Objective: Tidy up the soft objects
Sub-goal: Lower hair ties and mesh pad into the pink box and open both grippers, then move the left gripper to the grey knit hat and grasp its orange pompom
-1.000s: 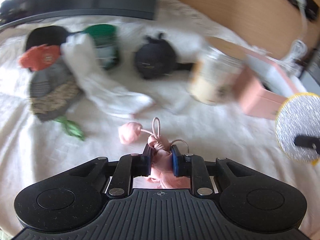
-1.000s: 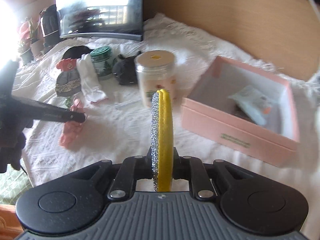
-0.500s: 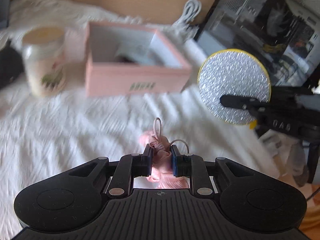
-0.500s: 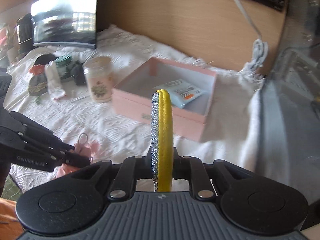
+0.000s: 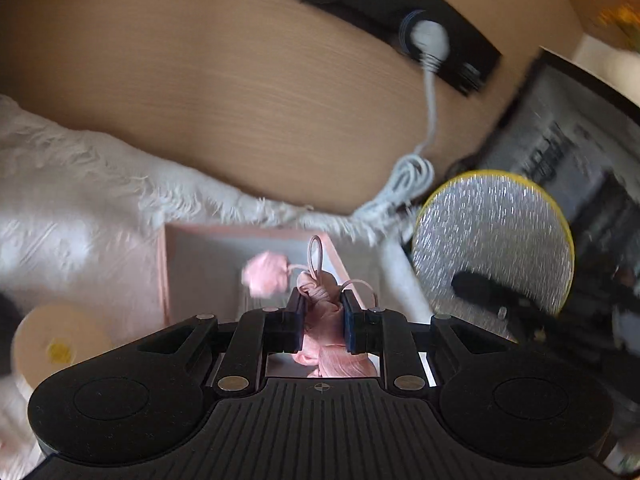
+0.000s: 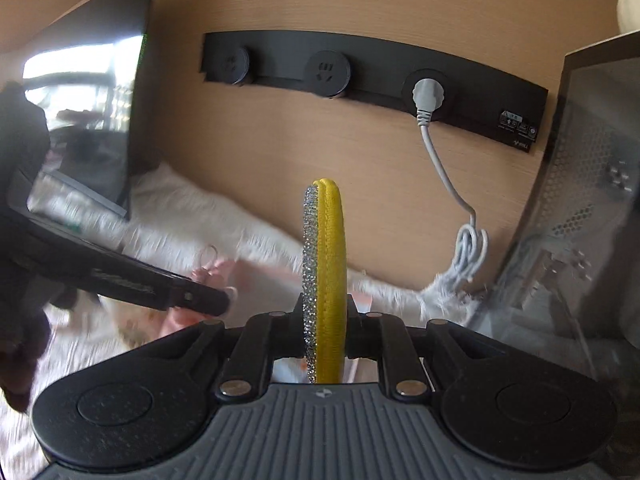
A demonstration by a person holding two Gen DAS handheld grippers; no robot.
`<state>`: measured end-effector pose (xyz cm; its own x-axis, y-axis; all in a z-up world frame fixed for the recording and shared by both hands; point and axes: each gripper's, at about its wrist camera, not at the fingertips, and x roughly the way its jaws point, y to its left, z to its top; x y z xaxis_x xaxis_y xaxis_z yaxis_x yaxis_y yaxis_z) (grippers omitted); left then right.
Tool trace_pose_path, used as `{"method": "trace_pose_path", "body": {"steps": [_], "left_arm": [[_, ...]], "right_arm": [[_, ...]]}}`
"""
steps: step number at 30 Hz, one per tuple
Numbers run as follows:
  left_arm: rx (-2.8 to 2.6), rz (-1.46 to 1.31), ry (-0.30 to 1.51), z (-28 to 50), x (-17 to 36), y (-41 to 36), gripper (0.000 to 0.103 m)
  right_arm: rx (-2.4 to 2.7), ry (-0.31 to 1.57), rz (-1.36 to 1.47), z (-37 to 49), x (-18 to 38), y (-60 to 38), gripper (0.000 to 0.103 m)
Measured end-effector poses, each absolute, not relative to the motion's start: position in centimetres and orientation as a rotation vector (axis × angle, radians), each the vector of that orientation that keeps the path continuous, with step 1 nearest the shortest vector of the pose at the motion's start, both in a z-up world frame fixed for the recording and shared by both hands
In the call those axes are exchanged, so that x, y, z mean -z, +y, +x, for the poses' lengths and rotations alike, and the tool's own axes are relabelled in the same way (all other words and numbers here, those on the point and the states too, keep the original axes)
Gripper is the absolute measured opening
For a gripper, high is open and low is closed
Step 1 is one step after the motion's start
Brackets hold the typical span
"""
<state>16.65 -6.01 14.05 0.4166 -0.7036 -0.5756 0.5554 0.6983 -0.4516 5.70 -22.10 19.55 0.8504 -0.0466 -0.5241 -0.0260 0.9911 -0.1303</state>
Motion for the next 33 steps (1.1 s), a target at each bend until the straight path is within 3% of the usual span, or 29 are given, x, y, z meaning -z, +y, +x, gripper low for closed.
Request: {"method": "trace_pose_path", "body": {"steps": [3, 5, 7, 11, 15, 21, 23, 26, 33], "left_arm": [[0.823, -0.264, 0.894, 19.7, -12.2, -7.0, 0.025], [0.816, -0.275, 0.985, 22.1, -10.1, -7.9, 0.033], [0.757, -0.157, 1.036, 23.5, -8.4, -9.1, 0.035], [0.729, 0.082, 0.966, 24.2, -7.7, -11.0, 0.035], [0.792, -0.152, 0.967, 25.8, -8.8, -9.0, 0.035], [0.785, -0.168, 0.899, 25.5, -10.9, -7.2, 0.035], [0.788, -0.181, 0.882, 25.4, -11.6, -6.7, 0.035], [0.794, -0.175, 0.869, 24.6, -12.4, -6.1, 0.035], [0.783, -0.166, 0.813, 20.3, -12.8, -2.4, 0.035]], "right_arm": [[0.035, 0.575, -0.110, 8.1, -18.4, -22.4, 0.014], [0.049, 0.608, -0.101, 9.4, -17.1, -22.4, 0.014], [0.057, 0.646, -0.095, 10.4, -15.5, -22.3, 0.014], [0.105, 0.724, -0.085, 12.4, -12.4, -22.5, 0.014], [0.146, 0.778, -0.106, 14.0, -10.0, -22.3, 0.014], [0.233, 0.842, -0.305, 16.9, -6.4, -20.0, 0.014], [0.199, 0.845, -0.292, 16.9, -6.4, -19.5, 0.019], [0.089, 0.805, -0.220, 15.2, -7.5, -19.0, 0.061], [-0.058, 0.713, -0.050, 11.5, -9.6, -18.7, 0.063]]}}
